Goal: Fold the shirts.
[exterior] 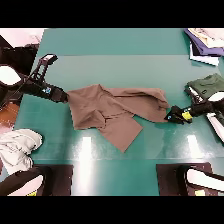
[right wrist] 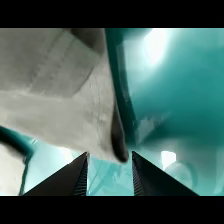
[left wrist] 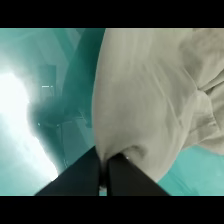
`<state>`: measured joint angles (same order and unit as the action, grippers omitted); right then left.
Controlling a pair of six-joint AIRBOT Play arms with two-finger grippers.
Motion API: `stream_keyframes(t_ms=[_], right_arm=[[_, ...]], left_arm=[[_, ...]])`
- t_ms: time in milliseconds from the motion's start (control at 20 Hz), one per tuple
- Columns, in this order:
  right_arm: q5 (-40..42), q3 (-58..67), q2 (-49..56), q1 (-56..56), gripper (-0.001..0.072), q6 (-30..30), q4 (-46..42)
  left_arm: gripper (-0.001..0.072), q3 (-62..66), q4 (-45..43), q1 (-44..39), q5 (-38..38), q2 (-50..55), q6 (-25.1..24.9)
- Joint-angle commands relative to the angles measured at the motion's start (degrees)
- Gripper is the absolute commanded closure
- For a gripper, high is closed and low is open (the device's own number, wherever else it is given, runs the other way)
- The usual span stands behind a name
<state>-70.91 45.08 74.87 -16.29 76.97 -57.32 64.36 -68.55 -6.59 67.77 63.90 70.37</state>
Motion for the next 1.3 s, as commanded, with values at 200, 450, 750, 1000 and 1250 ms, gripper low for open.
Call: stream_keyframes(t_ms=[200,450,750,1000,1250], right_arm=[[4.3,-1.8,-0.5,5.2,0.0685,-0.8,0.8],[-3.5,8.7,-13.4,2.6,0.0687,-1.0,0.9],[-4.1,38.0,-29.6,-3.9,0.0690,4.2,0.8],[-4.6,54.2,-35.7,-8.3,0.0690,6.2,0.6],[-12.5,67.8,-32.5,-13.8,0.0692,8.2,0.3]], left_arm=[[0.0678,0.0,-0.1,0.0,3.0,-0.2,0.2],[0.0678,15.8,-3.8,0.0,13.2,-1.8,0.2],[0.0678,47.1,-3.2,0.0,16.6,-5.8,3.5],[0.0678,59.1,0.5,0.0,13.3,-12.4,6.3],[0.0679,59.6,3.8,0.0,9.3,-17.9,6.2]])
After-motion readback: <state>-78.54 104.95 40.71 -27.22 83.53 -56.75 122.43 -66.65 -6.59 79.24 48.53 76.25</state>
